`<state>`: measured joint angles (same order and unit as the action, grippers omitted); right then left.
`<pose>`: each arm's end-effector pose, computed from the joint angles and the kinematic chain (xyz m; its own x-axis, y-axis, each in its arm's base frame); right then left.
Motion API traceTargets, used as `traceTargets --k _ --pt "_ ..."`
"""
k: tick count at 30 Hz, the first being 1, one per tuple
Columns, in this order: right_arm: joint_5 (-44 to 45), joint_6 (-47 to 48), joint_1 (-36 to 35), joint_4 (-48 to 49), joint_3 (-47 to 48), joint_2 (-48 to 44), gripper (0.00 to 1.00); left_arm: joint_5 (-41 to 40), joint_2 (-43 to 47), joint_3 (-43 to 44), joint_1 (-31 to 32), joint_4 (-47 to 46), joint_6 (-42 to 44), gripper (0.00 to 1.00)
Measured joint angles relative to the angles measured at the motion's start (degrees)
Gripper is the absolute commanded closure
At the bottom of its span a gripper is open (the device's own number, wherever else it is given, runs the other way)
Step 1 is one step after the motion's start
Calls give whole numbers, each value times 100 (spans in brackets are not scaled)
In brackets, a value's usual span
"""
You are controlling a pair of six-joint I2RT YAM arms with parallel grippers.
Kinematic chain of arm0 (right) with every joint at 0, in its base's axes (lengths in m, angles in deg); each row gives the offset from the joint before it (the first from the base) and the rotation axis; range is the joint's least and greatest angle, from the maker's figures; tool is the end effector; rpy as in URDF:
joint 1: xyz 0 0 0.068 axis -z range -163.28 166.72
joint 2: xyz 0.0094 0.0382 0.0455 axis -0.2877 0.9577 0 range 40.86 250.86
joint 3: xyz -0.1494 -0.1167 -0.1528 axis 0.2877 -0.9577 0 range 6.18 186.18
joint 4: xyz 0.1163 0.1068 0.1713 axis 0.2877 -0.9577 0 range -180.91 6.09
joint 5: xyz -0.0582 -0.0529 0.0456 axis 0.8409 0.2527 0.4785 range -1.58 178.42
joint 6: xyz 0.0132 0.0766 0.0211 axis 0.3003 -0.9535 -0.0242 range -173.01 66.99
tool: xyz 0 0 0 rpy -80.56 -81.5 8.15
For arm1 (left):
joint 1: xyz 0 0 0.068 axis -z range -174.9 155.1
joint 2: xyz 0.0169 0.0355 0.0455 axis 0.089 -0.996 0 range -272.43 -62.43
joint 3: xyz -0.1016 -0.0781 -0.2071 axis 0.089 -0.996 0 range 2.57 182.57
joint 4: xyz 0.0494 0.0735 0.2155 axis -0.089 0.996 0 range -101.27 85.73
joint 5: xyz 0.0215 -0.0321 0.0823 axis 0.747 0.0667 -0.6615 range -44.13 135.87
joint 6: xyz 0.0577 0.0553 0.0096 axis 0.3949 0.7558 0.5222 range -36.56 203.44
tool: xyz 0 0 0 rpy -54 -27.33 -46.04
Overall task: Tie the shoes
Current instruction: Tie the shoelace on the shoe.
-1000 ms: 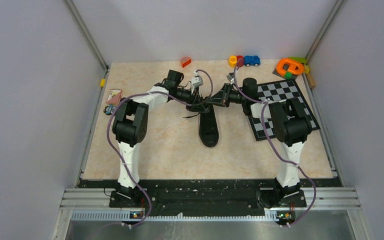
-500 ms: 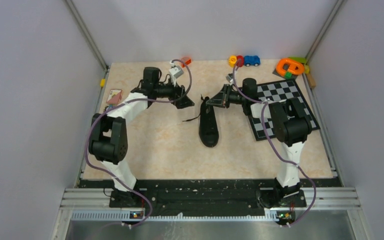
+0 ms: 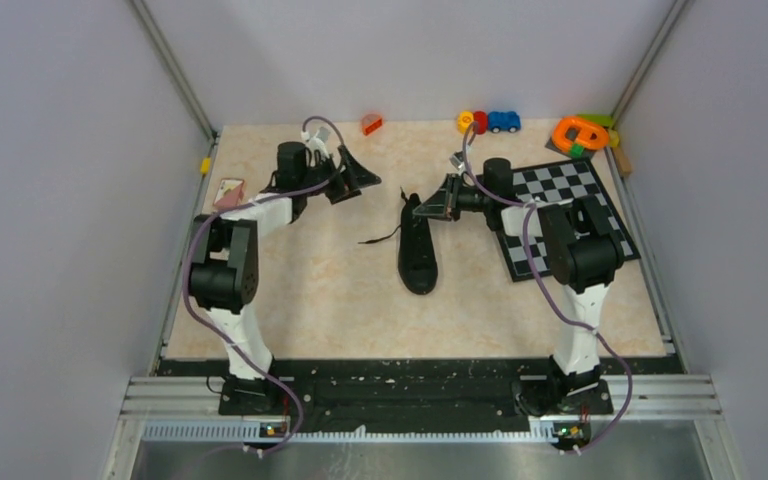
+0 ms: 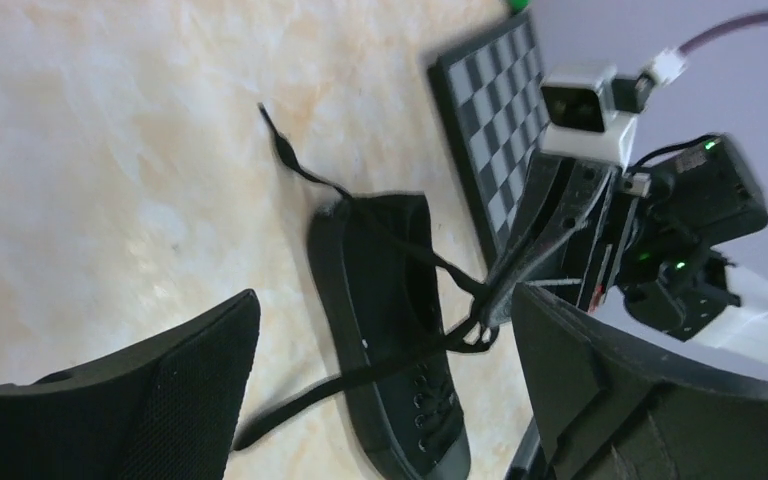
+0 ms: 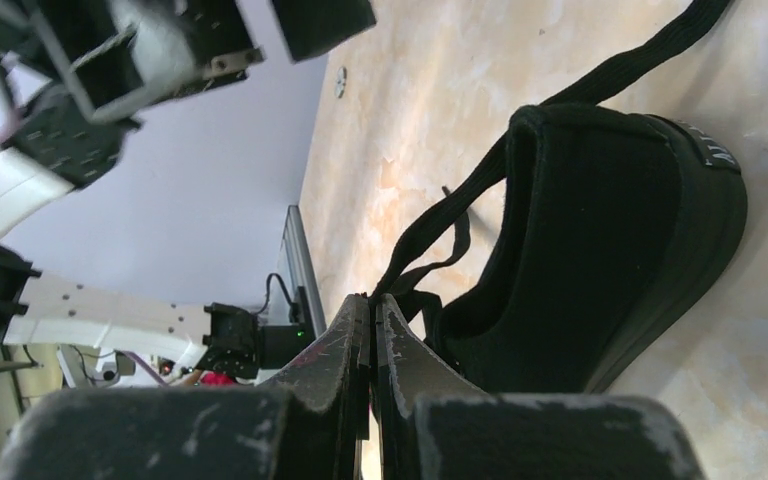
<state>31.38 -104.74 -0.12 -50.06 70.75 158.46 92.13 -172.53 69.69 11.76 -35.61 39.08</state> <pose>0.3762 0.1749 0.1485 -0.9140 0.1696 -0.3686 -0.3205 0.2551 0.9122 0.4051 -0.0979 0.1917 -0.7585 -0.3981 -0.5160 0.3214 0.4602 -0.8276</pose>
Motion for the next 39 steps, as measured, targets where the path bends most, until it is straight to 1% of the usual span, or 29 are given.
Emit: traceTargets --k 3,4,5,6,7,8,9,10,11,12,14,16,20,23,25,31,39 --pt "9 61 0 -90 0 0 100 -898 472 330 507 1661 837 2" --pt "15 79 0 -103 0 0 100 -1193 732 400 717 2079 1163 2" --pt "17 101 -2 -136 0 0 100 -1403 1005 393 874 2288 1349 2" --pt "17 120 -2 -149 0 0 100 -1620 1340 286 1054 2282 1370 6" --pt "20 136 -2 -168 2 0 100 -1847 1657 83 1158 2135 1174 21" --pt "17 162 -2 -188 2 -2 100 -2070 1998 -212 1178 1939 866 33" --pt "20 177 -2 -201 2 -2 100 -2131 2164 -461 1104 1711 597 39" --pt "22 199 -2 -221 2 -2 100 -2094 2188 -568 955 1596 387 41" --pt "20 212 -2 -227 2 -2 100 -2111 2004 -378 870 1799 337 40" --pt "24 221 -2 -227 2 -4 100 -2323 1676 70 826 2251 356 42" --pt "31 225 -2 -236 2 -20 100 -2765 942 855 975 2949 348 52" --pt "37 234 -2 -240 2 -31 100 -2721 577 1143 1193 3340 142 53" --pt "37 271 -2 -260 2 -52 100 -2149 85 1436 1550 4026 -542 53" --pt "42 273 -2 -262 2 -55 100 -2031 -162 1690 1598 4389 -817 52" --pt "39 275 -2 -264 2 -57 100 -1993 -199 1794 1569 4548 -970 54" --pt "39 356 -26 -350 2 -57 100 -1915 -295 2144 1539 4579 -1366 62" --pt "39 393 -31 -393 4 -57 100 -1888 -579 2389 1582 4625 -1556 60"
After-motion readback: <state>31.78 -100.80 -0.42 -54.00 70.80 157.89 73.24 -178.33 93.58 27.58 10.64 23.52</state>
